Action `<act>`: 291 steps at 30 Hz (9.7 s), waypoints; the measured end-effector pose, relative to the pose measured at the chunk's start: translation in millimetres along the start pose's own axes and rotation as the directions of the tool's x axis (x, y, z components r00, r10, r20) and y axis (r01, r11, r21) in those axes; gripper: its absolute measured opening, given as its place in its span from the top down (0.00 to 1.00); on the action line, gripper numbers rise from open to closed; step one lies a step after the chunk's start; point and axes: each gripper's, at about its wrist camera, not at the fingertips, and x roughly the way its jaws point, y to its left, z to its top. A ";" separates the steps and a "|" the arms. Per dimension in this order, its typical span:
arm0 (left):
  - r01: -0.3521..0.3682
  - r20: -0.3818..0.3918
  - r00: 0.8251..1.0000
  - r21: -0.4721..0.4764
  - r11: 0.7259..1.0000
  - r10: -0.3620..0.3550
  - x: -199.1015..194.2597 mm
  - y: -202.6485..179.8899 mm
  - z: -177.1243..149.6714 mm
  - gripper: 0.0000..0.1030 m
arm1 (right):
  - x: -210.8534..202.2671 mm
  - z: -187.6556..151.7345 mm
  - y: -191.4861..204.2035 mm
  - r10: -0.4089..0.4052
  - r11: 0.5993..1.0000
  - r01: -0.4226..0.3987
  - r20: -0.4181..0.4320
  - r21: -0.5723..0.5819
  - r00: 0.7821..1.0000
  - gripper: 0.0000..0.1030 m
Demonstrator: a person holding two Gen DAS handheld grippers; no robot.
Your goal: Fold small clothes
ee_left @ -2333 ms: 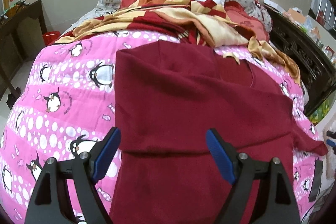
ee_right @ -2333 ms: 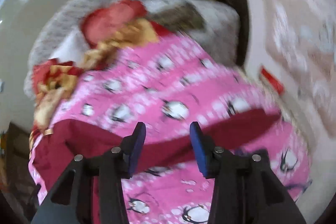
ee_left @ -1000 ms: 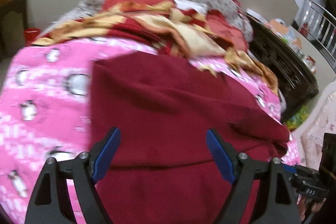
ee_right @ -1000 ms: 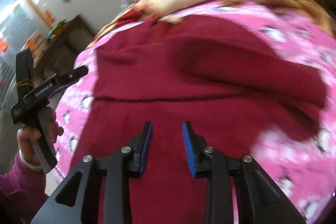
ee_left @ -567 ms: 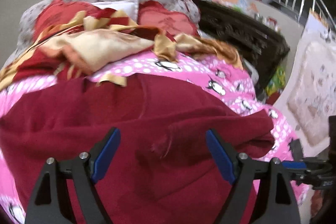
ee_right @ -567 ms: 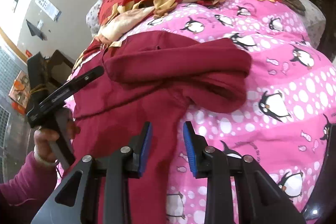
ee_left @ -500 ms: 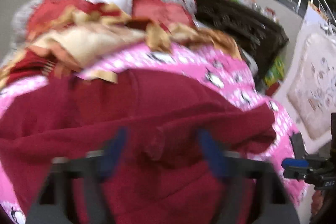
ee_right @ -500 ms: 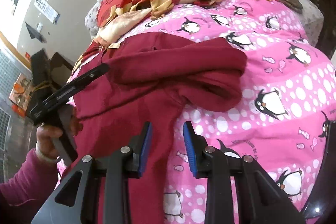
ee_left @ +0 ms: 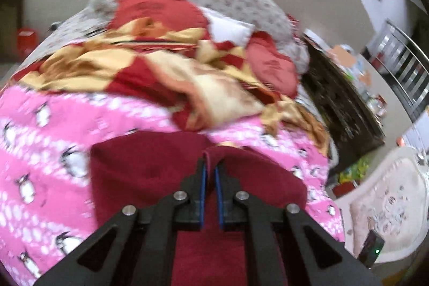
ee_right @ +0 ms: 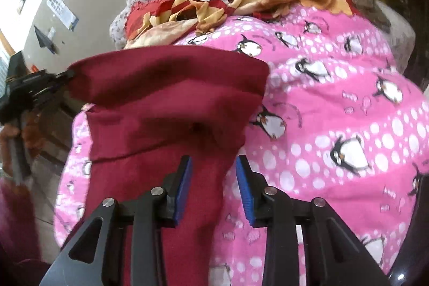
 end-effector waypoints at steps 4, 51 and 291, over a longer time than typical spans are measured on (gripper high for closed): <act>-0.038 -0.063 0.997 -0.051 0.998 0.035 12.1 35.2 -18.1 0.94 | 18.6 11.3 24.3 -0.038 0.991 0.040 0.019 -0.128 0.999 0.63; -0.301 -0.071 0.949 0.099 0.949 0.308 78.3 51.5 -101.3 0.22 | 79.9 16.1 27.5 -0.163 0.964 0.140 -0.087 -0.224 0.983 0.80; -0.070 -0.014 0.997 0.045 0.997 0.071 30.5 60.9 -20.7 0.92 | 53.3 88.1 25.5 0.273 0.962 -0.273 0.050 0.002 0.961 0.87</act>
